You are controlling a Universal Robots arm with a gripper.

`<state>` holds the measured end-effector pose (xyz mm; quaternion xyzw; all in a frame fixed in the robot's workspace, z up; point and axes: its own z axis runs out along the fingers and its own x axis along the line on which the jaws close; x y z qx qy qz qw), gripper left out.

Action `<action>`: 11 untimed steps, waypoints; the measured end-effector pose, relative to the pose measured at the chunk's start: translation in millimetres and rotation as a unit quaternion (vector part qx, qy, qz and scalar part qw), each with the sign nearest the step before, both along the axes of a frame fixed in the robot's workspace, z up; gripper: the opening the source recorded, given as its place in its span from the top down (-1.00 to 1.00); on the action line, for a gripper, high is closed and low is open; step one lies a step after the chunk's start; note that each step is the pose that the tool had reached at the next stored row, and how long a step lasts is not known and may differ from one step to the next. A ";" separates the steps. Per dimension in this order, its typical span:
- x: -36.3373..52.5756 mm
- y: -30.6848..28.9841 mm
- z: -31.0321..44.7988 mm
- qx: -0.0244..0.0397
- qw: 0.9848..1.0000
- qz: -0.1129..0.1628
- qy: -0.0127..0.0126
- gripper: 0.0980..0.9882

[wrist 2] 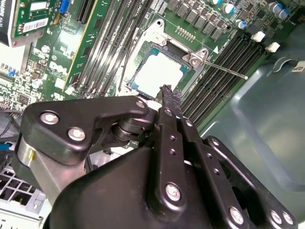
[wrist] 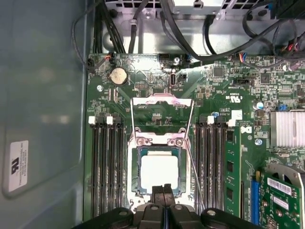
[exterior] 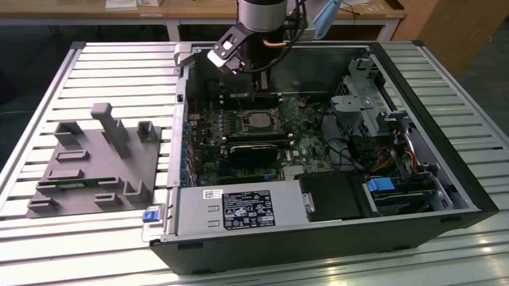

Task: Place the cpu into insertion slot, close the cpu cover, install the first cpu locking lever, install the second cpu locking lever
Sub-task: 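Place the cpu into insertion slot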

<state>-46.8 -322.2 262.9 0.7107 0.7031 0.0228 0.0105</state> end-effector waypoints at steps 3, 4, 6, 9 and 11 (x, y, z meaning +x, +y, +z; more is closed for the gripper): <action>0.1 0.0 2.2 0.000 1.000 0.000 0.000 0.99; 0.7 0.0 2.2 0.000 1.000 0.000 0.000 0.99; 4.0 0.0 2.4 0.000 1.000 0.000 0.000 0.99; 10.0 0.0 2.4 0.000 1.000 0.000 0.000 0.99; 12.4 -0.1 2.4 0.000 1.000 0.000 0.000 0.99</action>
